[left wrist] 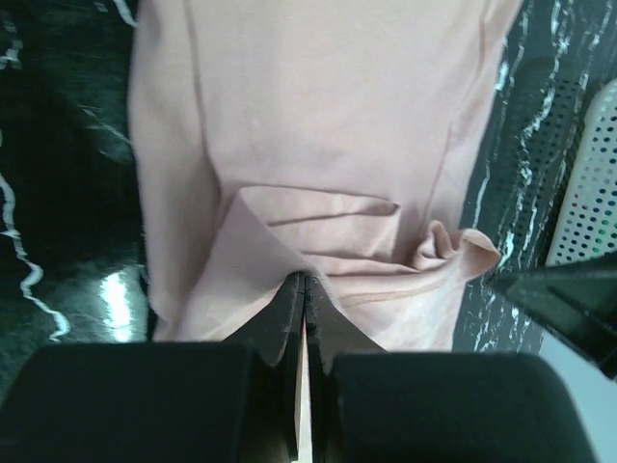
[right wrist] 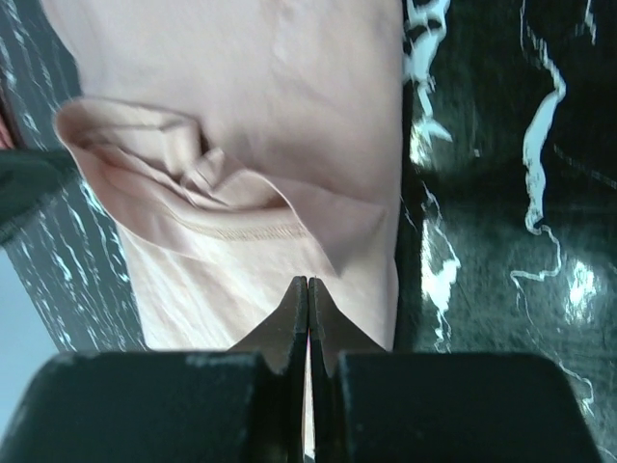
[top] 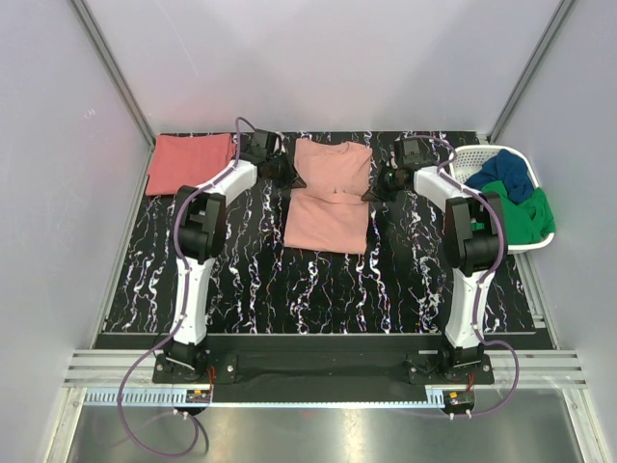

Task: Fold and stack the t-shirts
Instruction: Fold the tshirt

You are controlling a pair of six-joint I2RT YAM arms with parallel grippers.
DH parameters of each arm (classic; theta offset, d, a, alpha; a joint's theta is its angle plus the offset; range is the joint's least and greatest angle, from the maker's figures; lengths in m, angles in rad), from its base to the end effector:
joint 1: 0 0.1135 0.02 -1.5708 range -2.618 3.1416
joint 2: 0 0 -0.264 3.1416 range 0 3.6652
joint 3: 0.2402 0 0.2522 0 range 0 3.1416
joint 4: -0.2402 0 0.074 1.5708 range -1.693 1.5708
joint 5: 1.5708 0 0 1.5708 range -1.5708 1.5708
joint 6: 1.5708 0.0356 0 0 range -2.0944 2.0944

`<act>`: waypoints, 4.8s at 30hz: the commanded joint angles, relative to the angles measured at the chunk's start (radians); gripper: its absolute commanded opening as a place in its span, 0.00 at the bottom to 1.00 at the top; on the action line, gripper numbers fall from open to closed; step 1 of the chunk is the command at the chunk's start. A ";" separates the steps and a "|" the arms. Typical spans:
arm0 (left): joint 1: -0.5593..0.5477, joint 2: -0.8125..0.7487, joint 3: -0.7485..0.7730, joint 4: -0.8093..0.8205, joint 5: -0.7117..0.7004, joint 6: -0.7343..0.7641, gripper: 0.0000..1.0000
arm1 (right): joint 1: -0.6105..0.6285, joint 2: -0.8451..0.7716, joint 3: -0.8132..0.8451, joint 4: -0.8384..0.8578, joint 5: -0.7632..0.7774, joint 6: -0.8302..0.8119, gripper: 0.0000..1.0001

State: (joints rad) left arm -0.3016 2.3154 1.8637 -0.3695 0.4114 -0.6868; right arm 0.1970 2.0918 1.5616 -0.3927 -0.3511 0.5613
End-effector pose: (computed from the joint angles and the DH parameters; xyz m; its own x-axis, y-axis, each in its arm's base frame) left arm 0.4905 -0.1675 0.1766 -0.8781 -0.3355 -0.3413 -0.0314 0.7520 -0.6584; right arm 0.4467 0.1016 0.1847 -0.8681 0.3364 -0.3649 0.0883 0.8282 0.5534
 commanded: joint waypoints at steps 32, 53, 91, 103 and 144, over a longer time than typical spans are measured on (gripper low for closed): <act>-0.001 -0.195 -0.202 0.072 -0.025 0.052 0.11 | 0.039 0.042 0.113 -0.006 0.152 -0.084 0.00; -0.080 -0.030 -0.044 0.035 0.012 0.015 0.13 | 0.038 -0.107 -0.058 -0.009 0.113 -0.097 0.00; 0.012 0.004 0.015 0.139 -0.026 -0.068 0.16 | 0.055 -0.088 -0.147 0.121 0.089 -0.110 0.02; 0.035 -0.019 0.000 0.112 -0.068 -0.060 0.15 | 0.059 -0.023 -0.107 0.144 0.173 -0.104 0.01; 0.073 -0.008 -0.088 0.178 0.105 0.205 0.43 | 0.027 0.028 0.026 0.176 0.135 -0.121 0.16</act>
State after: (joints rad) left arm -0.2276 2.2898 1.6989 -0.2520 0.4469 -0.5282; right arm 0.2325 2.1300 1.5585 -0.2527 -0.1722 0.4702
